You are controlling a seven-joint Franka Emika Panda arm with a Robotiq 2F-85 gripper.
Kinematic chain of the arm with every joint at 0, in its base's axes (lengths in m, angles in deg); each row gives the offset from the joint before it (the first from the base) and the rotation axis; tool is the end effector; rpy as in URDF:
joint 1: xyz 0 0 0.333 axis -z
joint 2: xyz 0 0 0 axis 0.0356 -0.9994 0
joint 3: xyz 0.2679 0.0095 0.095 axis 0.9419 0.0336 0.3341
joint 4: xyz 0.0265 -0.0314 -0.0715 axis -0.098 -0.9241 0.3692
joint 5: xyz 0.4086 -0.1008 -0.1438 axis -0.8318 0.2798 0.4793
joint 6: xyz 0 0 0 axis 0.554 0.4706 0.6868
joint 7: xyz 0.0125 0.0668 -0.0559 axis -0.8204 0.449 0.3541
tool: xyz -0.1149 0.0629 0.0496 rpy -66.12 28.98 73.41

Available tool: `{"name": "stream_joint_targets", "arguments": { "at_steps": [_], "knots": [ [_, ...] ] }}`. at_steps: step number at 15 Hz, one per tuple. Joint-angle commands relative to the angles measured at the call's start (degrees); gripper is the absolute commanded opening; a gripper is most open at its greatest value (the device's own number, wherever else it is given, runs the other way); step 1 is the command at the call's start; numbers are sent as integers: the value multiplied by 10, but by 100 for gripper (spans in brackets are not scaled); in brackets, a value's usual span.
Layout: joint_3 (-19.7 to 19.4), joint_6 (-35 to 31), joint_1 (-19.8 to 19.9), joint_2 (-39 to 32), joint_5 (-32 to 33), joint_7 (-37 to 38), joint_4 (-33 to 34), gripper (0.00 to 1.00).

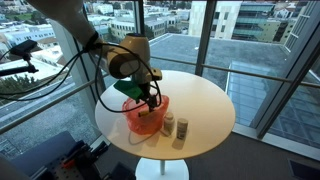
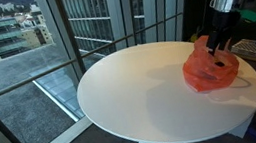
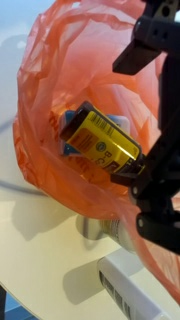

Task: Pick up the brown bottle with a yellow lid from the orange plastic bag and put it on the table

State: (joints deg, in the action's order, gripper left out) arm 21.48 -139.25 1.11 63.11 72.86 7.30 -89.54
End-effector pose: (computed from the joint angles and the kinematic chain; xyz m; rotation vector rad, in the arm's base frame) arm 0.5074 -0.0071 0.1359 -3.1157 -0.0153 -0.0650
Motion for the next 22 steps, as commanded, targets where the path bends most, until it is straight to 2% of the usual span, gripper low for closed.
{"name": "stream_joint_targets", "arguments": {
  "at_steps": [1, 7, 11, 22],
  "knots": [
    [-2, 5, 0, -6, 24, 65, 8, 100],
    [-12, -8, -10, -23, 67, 199, 8, 100],
    [-16, -16, -17, -44, 80, 254, 16, 100],
    [-31, -28, -46, -110, 80, 277, 62, 100]
  ]
}}
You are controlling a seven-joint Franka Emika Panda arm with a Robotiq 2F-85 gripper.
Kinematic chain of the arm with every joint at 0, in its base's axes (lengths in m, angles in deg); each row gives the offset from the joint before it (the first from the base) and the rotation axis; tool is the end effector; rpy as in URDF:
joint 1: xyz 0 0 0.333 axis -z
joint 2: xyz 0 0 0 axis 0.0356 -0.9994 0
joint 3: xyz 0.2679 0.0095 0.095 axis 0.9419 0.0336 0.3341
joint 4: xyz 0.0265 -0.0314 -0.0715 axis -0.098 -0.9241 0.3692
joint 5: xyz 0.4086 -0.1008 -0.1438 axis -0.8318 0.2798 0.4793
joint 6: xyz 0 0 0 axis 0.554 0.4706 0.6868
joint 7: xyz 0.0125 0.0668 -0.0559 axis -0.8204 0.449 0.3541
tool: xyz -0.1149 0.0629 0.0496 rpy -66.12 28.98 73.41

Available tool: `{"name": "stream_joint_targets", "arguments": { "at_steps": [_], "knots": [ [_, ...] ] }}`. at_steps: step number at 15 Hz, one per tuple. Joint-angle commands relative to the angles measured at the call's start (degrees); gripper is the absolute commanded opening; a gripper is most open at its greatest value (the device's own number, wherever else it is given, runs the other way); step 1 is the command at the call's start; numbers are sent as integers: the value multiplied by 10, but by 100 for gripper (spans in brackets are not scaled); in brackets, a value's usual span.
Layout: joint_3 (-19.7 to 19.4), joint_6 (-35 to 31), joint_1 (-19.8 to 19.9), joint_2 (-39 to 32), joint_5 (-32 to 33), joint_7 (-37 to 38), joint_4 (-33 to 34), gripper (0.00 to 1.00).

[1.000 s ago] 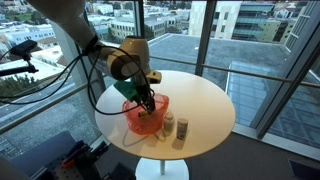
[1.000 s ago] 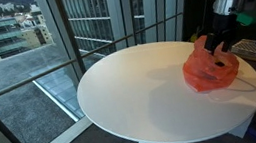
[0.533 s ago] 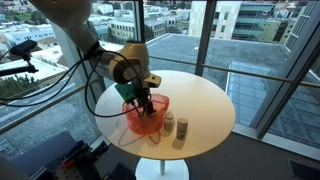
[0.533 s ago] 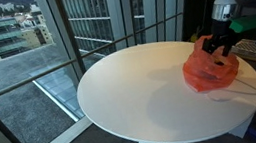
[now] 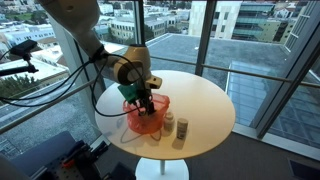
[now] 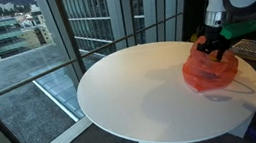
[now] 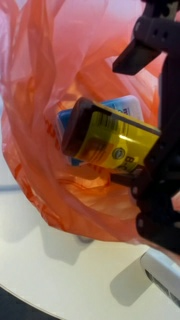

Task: Pick up the brown bottle with a yellow lid from the orange plastic bag and put it on the table

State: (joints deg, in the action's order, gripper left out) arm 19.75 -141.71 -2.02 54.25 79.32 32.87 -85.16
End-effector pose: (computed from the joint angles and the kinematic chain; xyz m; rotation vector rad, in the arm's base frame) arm 0.5163 0.0048 0.0894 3.0669 -0.4803 0.0198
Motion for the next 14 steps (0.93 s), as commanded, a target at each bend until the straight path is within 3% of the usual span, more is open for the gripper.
{"name": "stream_joint_targets", "arguments": {
  "at_steps": [1, 2, 3, 8, 9, 14],
  "knots": [
    [-15, -3, -18, -26, 15, 21, 21, 100],
    [-17, -2, -20, -29, 13, 19, 23, 91],
    [-18, -1, -21, -32, 12, 18, 24, 73],
    [-13, 12, -18, -12, 0, 2, 20, 34],
    [-12, 17, -17, -4, -1, -2, 17, 29],
    [-10, 40, -14, 39, 5, -6, 6, 29]
  ]
}}
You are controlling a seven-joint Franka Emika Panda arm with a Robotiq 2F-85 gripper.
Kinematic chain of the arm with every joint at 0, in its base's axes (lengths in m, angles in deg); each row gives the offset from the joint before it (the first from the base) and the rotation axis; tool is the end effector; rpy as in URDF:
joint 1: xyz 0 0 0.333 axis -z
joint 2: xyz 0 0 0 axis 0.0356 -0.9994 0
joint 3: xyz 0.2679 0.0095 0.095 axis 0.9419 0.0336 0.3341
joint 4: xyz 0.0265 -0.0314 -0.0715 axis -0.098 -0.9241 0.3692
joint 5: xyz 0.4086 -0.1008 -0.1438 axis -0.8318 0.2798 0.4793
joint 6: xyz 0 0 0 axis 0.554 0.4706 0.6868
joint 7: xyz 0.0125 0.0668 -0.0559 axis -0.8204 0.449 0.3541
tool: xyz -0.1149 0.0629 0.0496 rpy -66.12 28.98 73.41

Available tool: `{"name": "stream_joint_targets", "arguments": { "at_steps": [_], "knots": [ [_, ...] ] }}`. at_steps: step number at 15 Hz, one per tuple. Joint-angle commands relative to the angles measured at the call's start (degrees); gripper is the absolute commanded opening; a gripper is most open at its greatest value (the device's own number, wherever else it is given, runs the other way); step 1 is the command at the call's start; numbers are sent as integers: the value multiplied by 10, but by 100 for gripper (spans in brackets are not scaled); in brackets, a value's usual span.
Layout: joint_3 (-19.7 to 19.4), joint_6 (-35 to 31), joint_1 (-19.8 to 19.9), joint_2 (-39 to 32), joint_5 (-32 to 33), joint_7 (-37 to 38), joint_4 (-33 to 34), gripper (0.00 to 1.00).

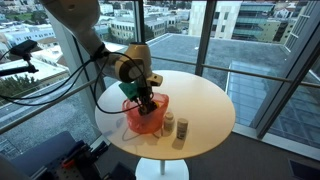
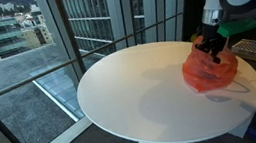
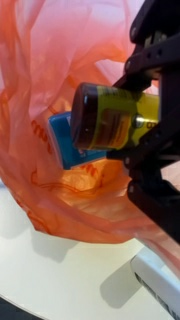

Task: Pick up the brown bottle with a yellow lid from the orange plastic bag and put it on the table

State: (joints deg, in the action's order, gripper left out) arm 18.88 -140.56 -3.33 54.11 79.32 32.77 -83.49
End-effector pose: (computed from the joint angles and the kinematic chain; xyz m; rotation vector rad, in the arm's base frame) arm 0.5272 0.0082 0.0970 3.0651 -0.4649 0.0320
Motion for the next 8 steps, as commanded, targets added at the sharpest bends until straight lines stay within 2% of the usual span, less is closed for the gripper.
{"name": "stream_joint_targets", "arguments": {
  "at_steps": [1, 8],
  "knots": [
    [0, 34, 0, 49, 6, -6, -12, 29],
    [16, 98, 10, 121, -1, -29, -24, 29]
  ]
}}
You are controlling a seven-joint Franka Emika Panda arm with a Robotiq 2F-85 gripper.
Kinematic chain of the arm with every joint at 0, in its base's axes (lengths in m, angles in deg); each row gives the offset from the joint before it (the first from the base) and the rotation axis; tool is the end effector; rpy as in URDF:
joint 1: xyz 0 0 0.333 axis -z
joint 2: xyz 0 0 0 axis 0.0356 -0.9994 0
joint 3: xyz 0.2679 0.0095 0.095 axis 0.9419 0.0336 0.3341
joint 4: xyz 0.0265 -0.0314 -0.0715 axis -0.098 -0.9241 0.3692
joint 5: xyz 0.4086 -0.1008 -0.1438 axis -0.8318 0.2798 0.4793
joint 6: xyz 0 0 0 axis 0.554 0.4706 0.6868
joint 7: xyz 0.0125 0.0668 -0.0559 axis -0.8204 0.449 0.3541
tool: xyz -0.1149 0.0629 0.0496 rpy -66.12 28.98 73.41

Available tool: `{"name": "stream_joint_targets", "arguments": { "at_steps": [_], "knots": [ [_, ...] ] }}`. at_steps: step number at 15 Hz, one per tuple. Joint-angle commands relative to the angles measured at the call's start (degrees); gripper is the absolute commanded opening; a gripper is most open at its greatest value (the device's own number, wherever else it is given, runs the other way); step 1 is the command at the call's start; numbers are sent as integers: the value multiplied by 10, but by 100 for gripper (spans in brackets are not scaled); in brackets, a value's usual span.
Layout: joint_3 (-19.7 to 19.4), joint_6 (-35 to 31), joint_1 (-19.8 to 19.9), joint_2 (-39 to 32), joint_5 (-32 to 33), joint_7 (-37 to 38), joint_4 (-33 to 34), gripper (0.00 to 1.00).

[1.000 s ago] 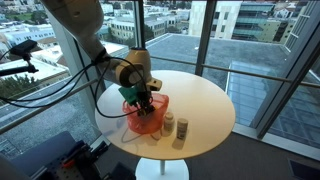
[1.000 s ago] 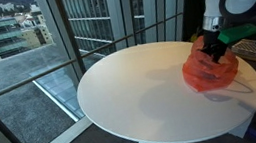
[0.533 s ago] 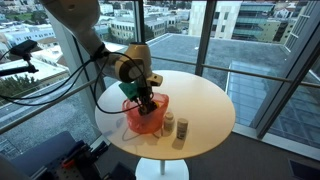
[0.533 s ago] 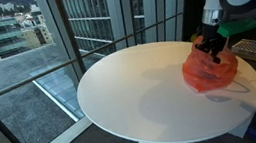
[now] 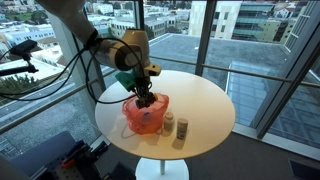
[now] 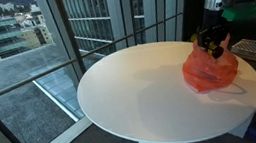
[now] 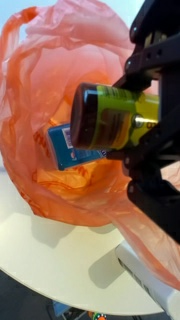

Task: Pick up the brown bottle with a yellow lid from the orange plastic bag and put it on the table

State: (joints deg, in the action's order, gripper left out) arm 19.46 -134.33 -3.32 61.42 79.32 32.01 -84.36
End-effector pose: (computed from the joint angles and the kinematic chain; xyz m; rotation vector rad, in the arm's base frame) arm 0.5316 0.0146 0.1488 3.0754 -0.4381 0.0355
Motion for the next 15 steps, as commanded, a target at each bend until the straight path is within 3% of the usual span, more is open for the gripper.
{"name": "stream_joint_targets", "arguments": {
  "at_steps": [1, 9, 15],
  "knots": [
    [12, 49, 12, 60, -2, -29, -16, 29],
    [48, 108, 5, 140, -23, -123, -43, 29],
    [82, 146, -23, 175, -70, -270, -63, 29]
  ]
}}
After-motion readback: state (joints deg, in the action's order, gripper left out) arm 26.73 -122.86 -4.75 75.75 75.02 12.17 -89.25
